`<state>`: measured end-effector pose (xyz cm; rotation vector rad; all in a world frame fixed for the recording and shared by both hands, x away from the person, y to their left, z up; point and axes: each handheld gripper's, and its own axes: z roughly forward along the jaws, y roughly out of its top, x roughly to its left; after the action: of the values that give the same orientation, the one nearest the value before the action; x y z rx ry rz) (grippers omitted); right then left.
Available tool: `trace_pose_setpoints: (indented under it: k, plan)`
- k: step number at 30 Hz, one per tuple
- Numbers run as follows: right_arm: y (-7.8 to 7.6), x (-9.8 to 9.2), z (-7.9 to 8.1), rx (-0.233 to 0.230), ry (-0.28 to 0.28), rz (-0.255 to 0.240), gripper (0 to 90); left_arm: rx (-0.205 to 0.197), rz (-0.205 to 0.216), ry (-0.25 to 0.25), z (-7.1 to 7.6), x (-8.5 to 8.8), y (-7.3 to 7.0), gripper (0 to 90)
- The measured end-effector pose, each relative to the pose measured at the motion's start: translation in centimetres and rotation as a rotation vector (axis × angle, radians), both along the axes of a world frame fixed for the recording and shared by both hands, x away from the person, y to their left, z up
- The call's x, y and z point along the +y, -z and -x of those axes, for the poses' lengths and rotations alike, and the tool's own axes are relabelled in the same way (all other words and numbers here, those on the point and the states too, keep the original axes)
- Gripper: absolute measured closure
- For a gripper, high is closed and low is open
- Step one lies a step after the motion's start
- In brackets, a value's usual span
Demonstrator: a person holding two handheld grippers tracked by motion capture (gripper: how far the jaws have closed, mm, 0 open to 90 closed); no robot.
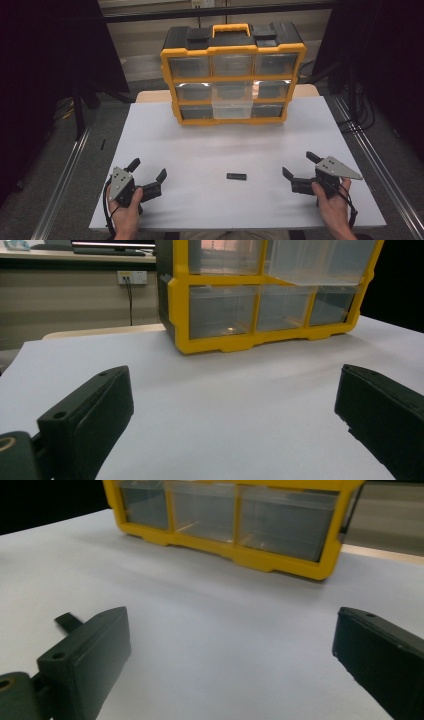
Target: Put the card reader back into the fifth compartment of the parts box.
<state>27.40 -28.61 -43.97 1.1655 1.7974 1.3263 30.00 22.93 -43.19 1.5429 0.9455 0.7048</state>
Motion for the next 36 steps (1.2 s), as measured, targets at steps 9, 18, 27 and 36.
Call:
trace_pose_setpoints:
  k: [9,18,27,36]
  plan:
    - [0.4,1.2,-0.4,0.053,-0.087,0.010,1.8,0.003,0.009,0.000,-0.1,0.4,-0.1,2.4]
    - [-0.2,4.1,-0.9,0.058,-0.140,0.009,4.5,-0.008,0.009,-0.002,0.3,0.5,-0.2,2.4]
    - [-0.8,5.1,-2.2,0.089,-0.205,0.011,3.7,0.002,0.004,-0.008,0.3,0.5,-0.1,2.4]
    - [-1.6,7.1,-4.1,0.168,-0.295,0.045,3.7,0.001,0.002,-0.002,0.3,0.5,-0.1,2.5]
